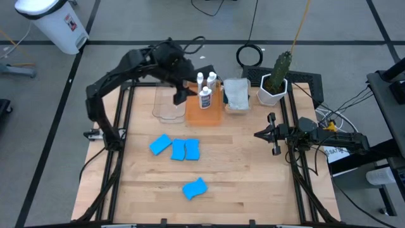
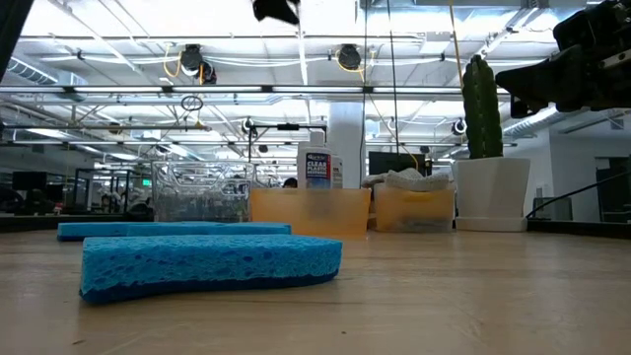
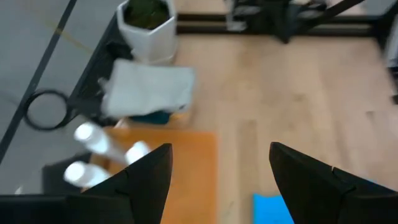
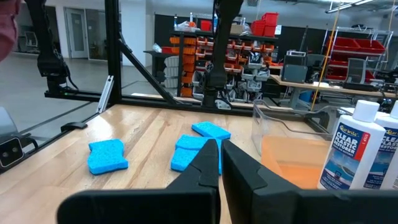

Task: Pick & Place Kitchen Items
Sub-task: Put the blue sponge into the transparent bin

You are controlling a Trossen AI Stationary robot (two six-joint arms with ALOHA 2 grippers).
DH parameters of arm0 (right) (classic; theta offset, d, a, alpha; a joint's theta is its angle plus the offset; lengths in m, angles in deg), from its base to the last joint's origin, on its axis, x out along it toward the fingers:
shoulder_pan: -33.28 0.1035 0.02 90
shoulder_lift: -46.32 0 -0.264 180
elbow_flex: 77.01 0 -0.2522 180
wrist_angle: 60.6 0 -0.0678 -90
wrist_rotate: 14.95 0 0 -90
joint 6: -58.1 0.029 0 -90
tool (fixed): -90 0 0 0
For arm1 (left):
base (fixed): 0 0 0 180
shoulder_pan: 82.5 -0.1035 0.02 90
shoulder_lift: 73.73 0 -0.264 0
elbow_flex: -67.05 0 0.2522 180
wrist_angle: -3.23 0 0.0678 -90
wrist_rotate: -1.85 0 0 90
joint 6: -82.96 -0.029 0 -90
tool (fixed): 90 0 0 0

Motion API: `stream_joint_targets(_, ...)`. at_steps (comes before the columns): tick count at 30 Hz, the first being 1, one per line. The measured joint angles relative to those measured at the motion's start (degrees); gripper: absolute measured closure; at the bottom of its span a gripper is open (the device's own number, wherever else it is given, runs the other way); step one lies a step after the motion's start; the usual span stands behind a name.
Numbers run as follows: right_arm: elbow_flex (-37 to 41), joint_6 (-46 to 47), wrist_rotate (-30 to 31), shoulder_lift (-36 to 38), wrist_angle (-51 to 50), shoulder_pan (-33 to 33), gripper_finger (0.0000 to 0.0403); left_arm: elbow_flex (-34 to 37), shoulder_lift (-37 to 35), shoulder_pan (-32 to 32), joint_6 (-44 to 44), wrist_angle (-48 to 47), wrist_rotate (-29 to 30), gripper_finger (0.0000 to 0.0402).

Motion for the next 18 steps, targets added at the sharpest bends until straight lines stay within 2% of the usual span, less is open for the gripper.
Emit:
stream_joint_targets(11,0.00,0.00,0.00,0.02,0.00,0.00,0.0403,0.39,-2.59,7.07,1.31,-0.30,-0.52,0.0130)
stream_joint_targets(15,0.01,0.00,0.00,0.01,0.00,0.00,0.0403,5.89,-2.90,9.64,3.17,3.77,-0.40,0.0131)
stream_joint_targets(18,0.00,0.00,0.00,0.00,0.00,0.01,0.0403,13.37,-4.30,11.33,4.77,10.16,-0.38,0.0131)
